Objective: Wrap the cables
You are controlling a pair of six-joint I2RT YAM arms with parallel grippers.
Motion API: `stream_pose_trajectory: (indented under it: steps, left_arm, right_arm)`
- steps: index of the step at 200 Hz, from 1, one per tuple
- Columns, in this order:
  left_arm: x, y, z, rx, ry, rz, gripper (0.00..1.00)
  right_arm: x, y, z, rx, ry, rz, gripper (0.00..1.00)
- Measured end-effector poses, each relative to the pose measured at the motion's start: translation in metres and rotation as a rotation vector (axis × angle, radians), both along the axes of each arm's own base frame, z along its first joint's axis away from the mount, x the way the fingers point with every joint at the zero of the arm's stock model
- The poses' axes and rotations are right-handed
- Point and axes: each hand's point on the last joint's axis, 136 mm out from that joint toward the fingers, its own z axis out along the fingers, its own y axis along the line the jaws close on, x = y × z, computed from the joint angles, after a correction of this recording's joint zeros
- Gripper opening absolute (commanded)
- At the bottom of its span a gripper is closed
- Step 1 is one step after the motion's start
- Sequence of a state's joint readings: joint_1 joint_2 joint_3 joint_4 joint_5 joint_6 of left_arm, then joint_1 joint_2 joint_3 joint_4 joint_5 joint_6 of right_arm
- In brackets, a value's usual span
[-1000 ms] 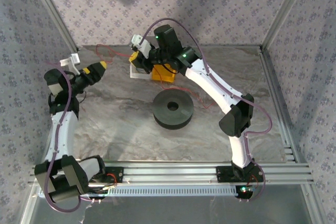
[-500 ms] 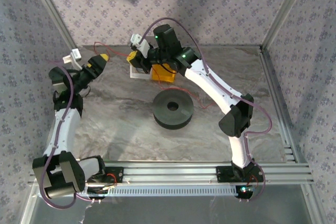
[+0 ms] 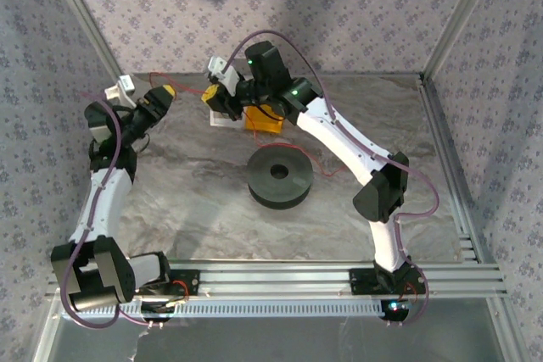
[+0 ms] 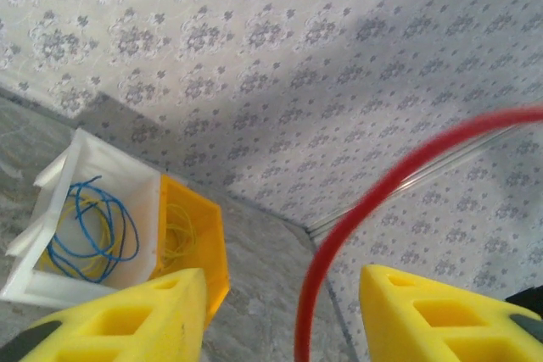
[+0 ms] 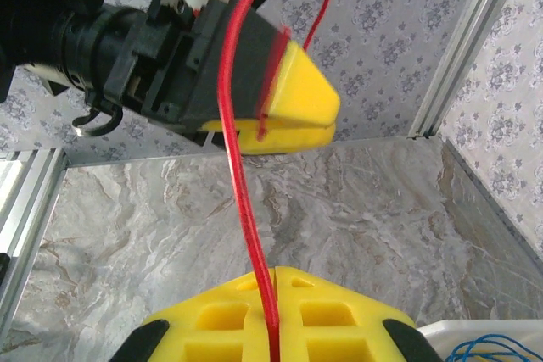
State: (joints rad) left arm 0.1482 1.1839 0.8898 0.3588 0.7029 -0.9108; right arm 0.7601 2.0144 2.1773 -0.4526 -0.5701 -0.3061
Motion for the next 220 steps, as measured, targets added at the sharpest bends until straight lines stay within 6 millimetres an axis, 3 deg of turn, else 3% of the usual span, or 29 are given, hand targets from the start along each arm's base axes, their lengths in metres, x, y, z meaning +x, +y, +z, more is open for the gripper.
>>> stream_pose_trajectory:
  steps: [36, 94, 152, 183, 220]
  left_arm:
    - [0.001, 0.002, 0.001, 0.003, 0.002, 0.014, 0.00]
    - [-0.003, 0.017, -0.016, 0.130, 0.099, 0.042, 0.00]
    - [-0.022, 0.040, 0.004, 0.570, 0.137, 0.094, 0.00]
    - [-0.033, 0.052, -0.018, 0.764, 0.224, 0.079, 0.00]
    - [-0.043, 0.062, -0.047, 0.958, 0.306, 0.028, 0.00]
  right_arm:
    - [-0.001, 0.000, 0.000, 0.001, 0.001, 0.004, 0.00]
    - [0.002, -0.004, -0.005, -0.018, 0.002, 0.001, 0.00]
    - [0.013, -0.020, -0.015, -0.095, -0.050, -0.021, 0.00]
    - [0.017, -0.026, -0.020, -0.152, -0.101, -0.040, 0.00]
    - [0.029, -0.032, -0.041, -0.258, -0.166, -0.071, 0.00]
